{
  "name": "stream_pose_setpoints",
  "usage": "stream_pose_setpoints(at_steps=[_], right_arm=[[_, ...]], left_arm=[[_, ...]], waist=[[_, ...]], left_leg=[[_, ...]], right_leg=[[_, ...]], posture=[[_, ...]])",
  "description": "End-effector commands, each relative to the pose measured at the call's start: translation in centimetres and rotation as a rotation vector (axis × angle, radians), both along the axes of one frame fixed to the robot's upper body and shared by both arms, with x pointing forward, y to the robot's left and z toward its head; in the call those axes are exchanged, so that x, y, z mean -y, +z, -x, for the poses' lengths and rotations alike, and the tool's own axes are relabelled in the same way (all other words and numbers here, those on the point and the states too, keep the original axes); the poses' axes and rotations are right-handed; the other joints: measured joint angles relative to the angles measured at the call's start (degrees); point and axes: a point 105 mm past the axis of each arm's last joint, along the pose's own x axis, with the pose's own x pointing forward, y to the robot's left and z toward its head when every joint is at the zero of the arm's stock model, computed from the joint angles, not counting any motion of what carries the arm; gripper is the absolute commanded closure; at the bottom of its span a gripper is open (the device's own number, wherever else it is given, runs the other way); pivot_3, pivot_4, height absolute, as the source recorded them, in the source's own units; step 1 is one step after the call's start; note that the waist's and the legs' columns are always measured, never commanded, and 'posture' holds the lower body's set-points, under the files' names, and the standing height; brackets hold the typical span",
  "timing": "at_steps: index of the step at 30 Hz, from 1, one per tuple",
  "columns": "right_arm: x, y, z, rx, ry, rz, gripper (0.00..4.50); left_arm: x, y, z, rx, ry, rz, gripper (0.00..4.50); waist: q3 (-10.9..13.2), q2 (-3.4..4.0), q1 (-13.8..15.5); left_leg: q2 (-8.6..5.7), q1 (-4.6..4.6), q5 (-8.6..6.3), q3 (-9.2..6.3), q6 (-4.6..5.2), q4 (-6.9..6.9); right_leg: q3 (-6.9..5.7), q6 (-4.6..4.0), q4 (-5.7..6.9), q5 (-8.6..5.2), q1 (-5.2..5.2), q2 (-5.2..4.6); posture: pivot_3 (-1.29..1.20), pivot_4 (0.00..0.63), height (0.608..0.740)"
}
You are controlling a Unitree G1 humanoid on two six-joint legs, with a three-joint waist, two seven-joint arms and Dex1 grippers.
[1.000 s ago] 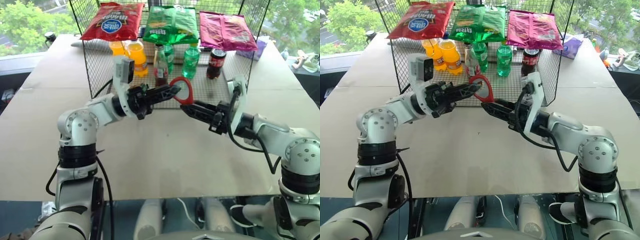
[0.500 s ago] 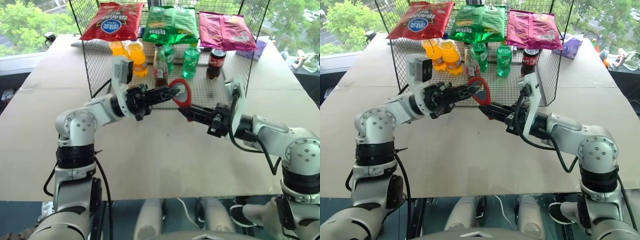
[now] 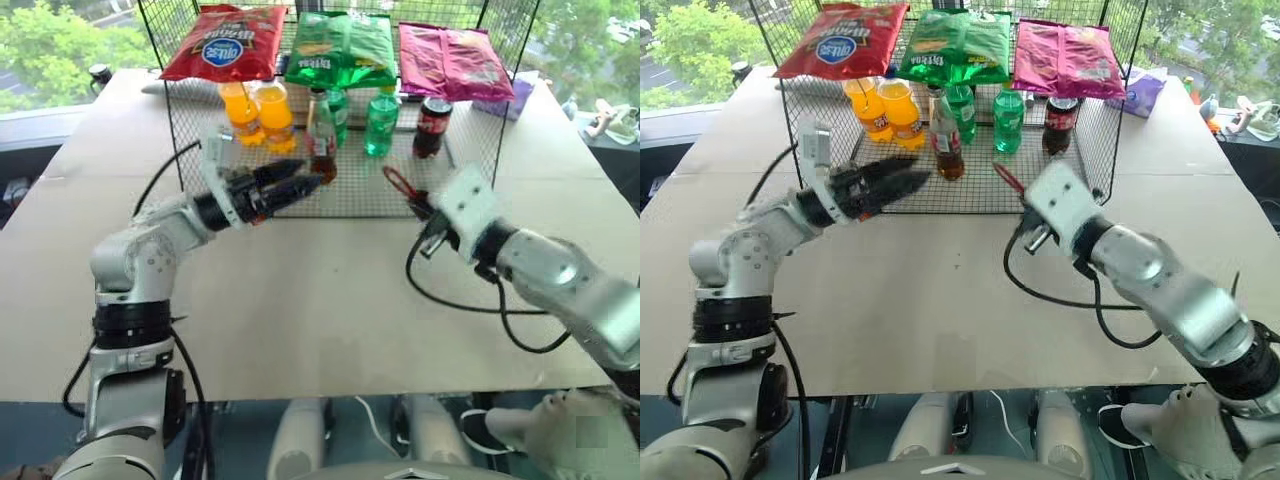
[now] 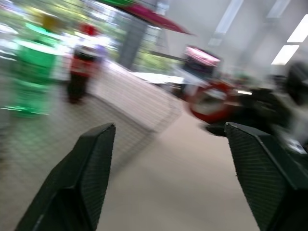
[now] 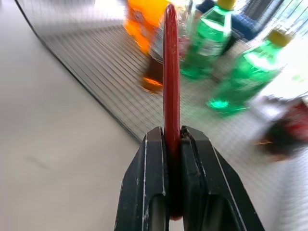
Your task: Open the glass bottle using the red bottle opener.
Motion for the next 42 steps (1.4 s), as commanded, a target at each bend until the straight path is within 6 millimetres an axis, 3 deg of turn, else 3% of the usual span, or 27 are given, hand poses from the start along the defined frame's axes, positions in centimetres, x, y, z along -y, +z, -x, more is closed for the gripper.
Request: stream_pose_setpoints(at_steps=[1,9,13,14,18,27,42], right_arm=[[0.0,1.1,0.1,0.249,-0.036,0.151,4.50],[0.2,-1.1,0.1,0.384,-0.107,0.356,4.50],[0.5,-1.5,0.2,0.405,-0.129,0.386,4.50],[0.6,-1.6,0.2,0.404,-0.135,0.389,4.50],[1.0,-1.8,0.2,0.377,-0.166,0.354,4.50],[1.7,-2.1,0.2,0.334,-0.192,0.320,4.50],[2.2,-2.4,0.4,0.285,-0.209,0.313,4.50]], left_arm=[[-0.5,1.2,-1.8,0.170,0.175,-0.109,0.82],[0.9,1.1,-4.4,0.302,0.314,-0.201,0.82],[1.2,0.9,-5.2,0.281,0.281,-0.203,0.82],[1.6,0.9,-5.0,0.261,0.230,-0.176,0.82],[1.7,1.0,-5.6,0.256,0.231,-0.200,0.03],[2.6,0.0,-7.8,0.162,0.298,-0.212,0.03],[4.5,0.4,-11.1,0.129,0.393,-0.250,0.03]], waist=[[0.00,-0.02,0.28],[-0.02,-0.04,0.63],[-0.02,-0.05,0.54],[-0.02,-0.05,0.50],[-0.02,-0.05,0.51],[-0.02,-0.06,0.63],[-0.02,-0.07,0.56]], left_leg=[[0.00,0.00,0.01,0.12,-0.01,0.00],[0.01,-0.06,0.01,0.24,-0.02,0.05],[0.02,-0.05,0.01,0.24,-0.02,0.08],[0.02,-0.04,0.01,0.24,-0.02,0.08],[0.03,-0.05,0.01,0.24,-0.02,0.09],[0.02,-0.05,0.01,0.18,-0.02,0.17],[0.02,-0.06,0.01,0.17,-0.02,0.20]], right_leg=[[0.01,0.00,0.00,0.00,0.00,0.00],[0.01,0.01,-0.04,0.01,-0.01,0.00],[0.00,0.02,-0.03,0.01,0.00,0.01],[0.00,0.02,-0.02,0.00,0.00,0.01],[0.01,0.02,-0.02,0.00,0.00,0.02],[-0.04,0.03,0.01,0.00,0.06,0.02],[-0.05,0.03,0.02,0.00,0.05,0.05]], posture=[[0.00,0.150,0.740],[0.00,0.150,0.740],[0.00,0.150,0.740],[0.00,0.150,0.740],[0.00,0.150,0.740],[0.00,0.150,0.740],[0.00,0.150,0.740]])
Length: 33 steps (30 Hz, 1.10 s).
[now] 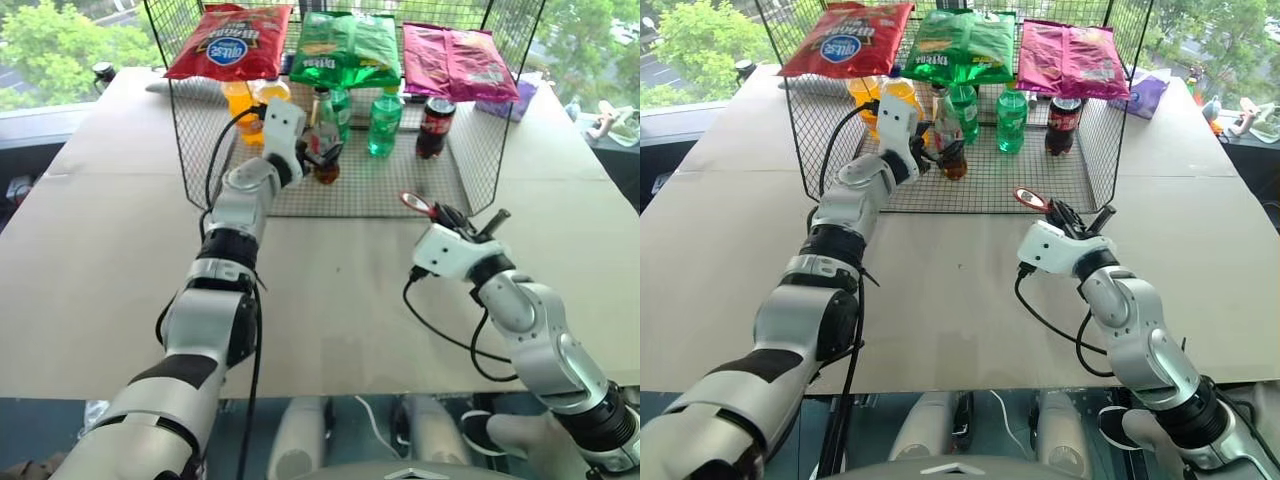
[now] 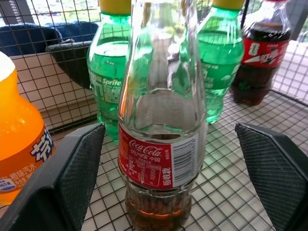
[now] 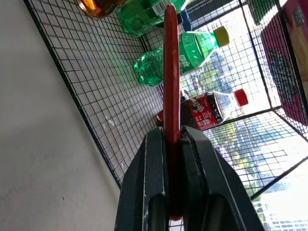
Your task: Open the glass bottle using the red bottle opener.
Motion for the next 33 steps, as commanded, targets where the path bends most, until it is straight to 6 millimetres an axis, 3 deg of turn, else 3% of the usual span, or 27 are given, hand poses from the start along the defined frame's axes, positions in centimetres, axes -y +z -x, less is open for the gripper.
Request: stream_pose_setpoints(at_steps=[1,12,15,16,17,18,27,33], right_arm=[[0.2,1.2,0.5,0.044,-0.009,-0.009,4.50],[0.0,1.2,0.5,0.031,-0.016,-0.027,4.50],[0.2,1.2,0.5,0.030,-0.022,-0.031,4.50],[0.3,1.3,0.5,0.030,-0.024,-0.032,4.50],[0.3,1.3,0.5,0.030,-0.025,-0.032,4.50],[0.3,1.3,0.5,0.030,-0.026,-0.033,4.50],[0.6,1.3,0.8,0.024,-0.043,-0.040,4.50],[0.8,1.3,0.7,0.021,-0.048,-0.045,4.50]], left_arm=[[0.7,2.1,-0.5,0.066,0.017,-0.003,0.03],[1.5,2.1,-1.4,0.055,0.090,0.041,0.03],[1.6,2.3,-1.5,0.061,0.109,0.052,0.83],[1.6,2.2,-1.5,0.060,0.113,0.051,1.19],[1.6,2.1,-1.6,0.058,0.117,0.050,1.84],[1.7,2.1,-1.6,0.057,0.118,0.051,2.03],[1.5,1.9,-1.3,0.086,0.096,0.052,2.05],[2.4,2.4,-0.1,0.145,-0.062,0.040,2.05]], waist=[[0.00,-0.01,0.08],[0.00,-0.01,0.07],[0.00,-0.01,0.03],[0.00,-0.01,0.02],[0.00,-0.01,0.02],[0.00,-0.01,0.00],[0.00,-0.01,0.01],[0.00,-0.01,0.02]], left_leg=[[0.00,-0.01,0.00,0.00,0.00,0.00],[0.00,-0.03,0.00,-0.02,0.00,0.04],[0.00,-0.04,0.00,-0.02,0.00,0.06],[0.00,-0.04,0.00,-0.03,0.00,0.06],[0.00,-0.03,0.00,-0.02,0.00,0.06],[0.00,-0.03,0.00,-0.03,0.00,0.06],[0.00,-0.04,0.00,-0.03,0.00,0.09],[0.00,-0.05,0.00,-0.03,0.00,0.10]], right_leg=[[0.00,0.00,0.00,0.00,0.00,0.00],[-0.02,0.00,0.01,0.00,0.00,0.00],[-0.03,0.00,0.01,0.00,0.00,0.00],[-0.02,0.00,0.01,0.00,0.00,0.00],[-0.02,0.00,0.01,0.00,0.00,0.00],[-0.02,0.00,0.02,0.00,0.01,0.00],[-0.03,0.00,0.04,0.00,0.00,0.00],[-0.03,-0.01,0.04,0.01,0.00,0.00]], posture=[[0.00,0.150,0.740],[0.00,0.150,0.740],[0.00,0.150,0.740],[0.00,0.150,0.740],[0.00,0.150,0.740],[0.00,0.150,0.740],[0.00,0.150,0.740],[0.00,0.150,0.740]])
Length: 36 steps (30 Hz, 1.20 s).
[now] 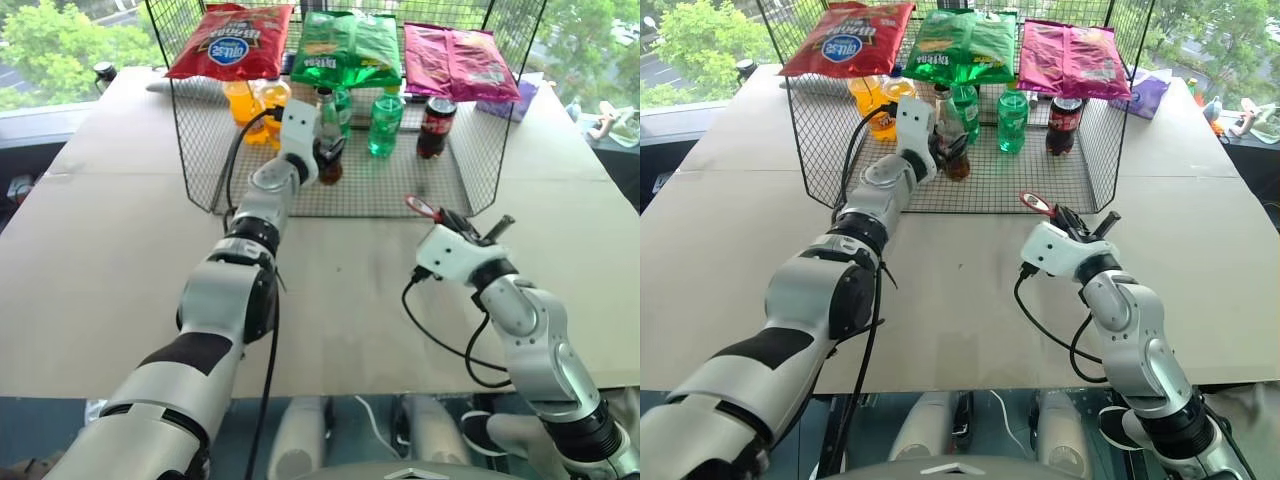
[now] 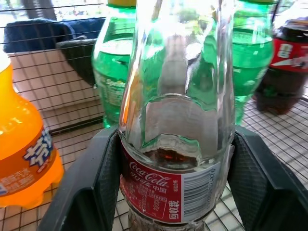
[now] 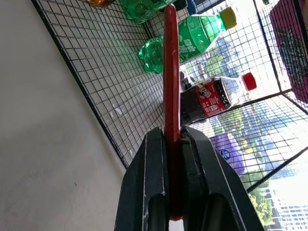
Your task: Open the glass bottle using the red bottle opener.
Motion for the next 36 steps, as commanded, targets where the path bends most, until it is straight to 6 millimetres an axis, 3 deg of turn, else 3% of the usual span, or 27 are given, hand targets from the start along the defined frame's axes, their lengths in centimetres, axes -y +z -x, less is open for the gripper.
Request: stream_pose_setpoints(at_steps=[1,10,14,18,25,31,32,34,36], right_arm=[[0.3,1.6,0.3,0.059,-0.004,-0.009,4.50],[0.4,1.8,0.1,0.062,-0.002,-0.024,4.50],[1.0,1.9,0.2,0.063,-0.026,-0.068,4.50],[1.4,2.0,0.4,0.068,-0.041,-0.100,4.50],[1.1,1.8,1.0,0.052,-0.022,-0.153,4.50],[-0.3,2.3,1.0,0.054,0.040,-0.195,4.50],[-0.4,2.5,0.9,0.055,0.047,-0.200,4.50],[-0.6,2.6,0.9,0.056,0.060,-0.199,4.50],[-0.8,2.8,0.8,0.056,0.070,-0.213,4.50]], left_arm=[[1.1,3.0,1.0,0.122,-0.131,0.021,2.05],[3.2,4.4,4.9,0.147,-0.463,0.053,2.05],[3.6,3.8,9.7,0.120,-0.686,0.036,2.05],[3.5,2.5,12.8,0.050,-0.777,-0.004,2.05],[2.2,-1.8,14.5,-0.056,-0.758,-0.124,2.05],[1.3,-3.9,14.6,-0.054,-0.700,-0.104,2.05],[1.3,-3.8,14.7,-0.054,-0.707,-0.090,1.02],[1.2,-3.3,14.5,-0.036,-0.688,-0.066,0.22],[1.2,-2.7,14.4,-0.013,-0.681,-0.051,0.10]], waist=[[0.00,0.00,0.02],[0.00,0.01,-0.14],[0.00,0.02,-0.82],[0.00,0.02,-1.28],[-0.03,0.06,-1.30],[-0.06,0.10,-1.26],[-0.07,0.12,-1.29],[-0.07,0.12,-1.31],[-0.07,0.12,-1.16]], left_leg=[[0.00,0.00,0.00,0.00,0.00,0.00],[0.00,-0.07,0.00,-0.05,0.00,0.08],[0.02,-0.05,0.00,-0.07,-0.01,0.10],[0.03,-0.03,0.01,-0.11,-0.02,0.16],[0.05,0.16,0.00,-0.30,-0.01,0.27],[0.04,0.20,0.00,-0.30,0.00,0.29],[0.05,0.20,0.00,-0.29,0.00,0.29],[0.05,0.21,0.00,-0.29,0.00,0.29],[0.05,0.19,0.00,-0.30,0.00,0.29]], right_leg=[[0.00,0.00,0.00,0.00,0.00,0.00],[-0.03,0.00,0.02,0.00,-0.01,0.00],[0.00,-0.01,0.05,0.00,-0.01,0.00],[-0.01,-0.01,0.15,0.00,0.00,0.00],[0.05,-0.02,0.28,-0.01,0.13,0.01],[0.07,-0.02,0.28,-0.01,0.16,0.01],[0.06,-0.02,0.30,-0.01,0.16,0.01],[0.07,-0.02,0.32,-0.01,0.16,0.01],[0.05,-0.02,0.32,-0.01,0.16,0.01]], posture=[[0.00,0.150,0.740],[0.00,0.150,0.740],[0.00,0.150,0.740],[0.00,0.150,0.740],[0.00,0.150,0.740],[0.00,0.150,0.740],[0.00,0.150,0.740],[0.00,0.150,0.740],[0.00,0.150,0.740]])
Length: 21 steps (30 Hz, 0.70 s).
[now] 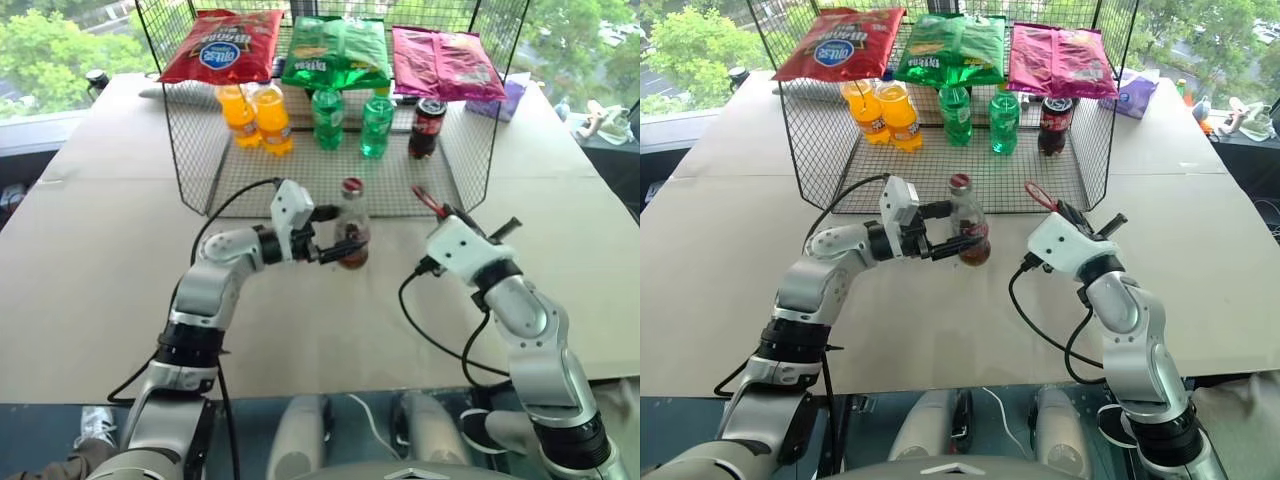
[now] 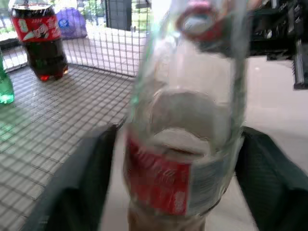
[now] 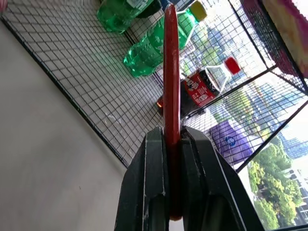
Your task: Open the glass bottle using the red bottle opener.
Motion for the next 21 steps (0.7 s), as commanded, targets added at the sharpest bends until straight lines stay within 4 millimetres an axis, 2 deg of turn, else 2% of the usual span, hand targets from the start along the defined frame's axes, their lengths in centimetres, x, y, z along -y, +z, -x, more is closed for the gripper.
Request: stream_pose_setpoints(at_steps=[1,7,15,18,21], right_arm=[[-0.8,2.1,0.5,0.069,0.048,-0.030,4.50],[-1.0,2.5,0.3,0.076,0.067,-0.027,4.50],[-1.1,3.3,0.3,0.091,0.083,-0.028,4.50],[-1.1,3.3,0.4,0.093,0.087,-0.027,4.50],[-1.2,3.3,0.4,0.093,0.091,-0.026,4.50]], left_arm=[[0.1,2.4,0.1,0.084,-0.007,0.051,0.10],[0.2,3.2,0.4,0.111,-0.039,0.058,0.10],[0.8,3.2,0.8,0.113,-0.101,0.017,0.10],[0.9,3.4,0.6,0.110,-0.112,0.026,0.79],[1.0,3.3,0.5,0.110,-0.118,0.019,2.06]], waist=[[0.00,0.00,0.06],[0.00,0.00,0.03],[0.00,0.00,0.04],[0.00,0.00,0.01],[0.00,0.00,0.00]], left_leg=[[0.00,0.00,0.00,0.00,0.00,0.00],[0.00,0.00,0.00,0.00,0.00,0.00],[0.00,0.00,0.00,0.02,0.00,0.00],[0.00,-0.01,0.00,0.02,0.01,-0.01],[0.00,-0.01,0.00,0.04,0.00,-0.01]], right_leg=[[0.00,0.00,-0.01,0.00,0.00,0.00],[0.00,0.00,-0.01,0.00,0.00,0.00],[-0.01,0.00,-0.01,0.00,0.00,0.00],[0.00,0.00,-0.02,0.00,0.00,0.00],[-0.01,0.00,-0.02,0.00,0.00,0.00]], posture=[[0.00,0.150,0.740],[0.00,0.150,0.740],[0.00,0.150,0.740],[0.00,0.150,0.740],[0.00,0.150,0.740]])
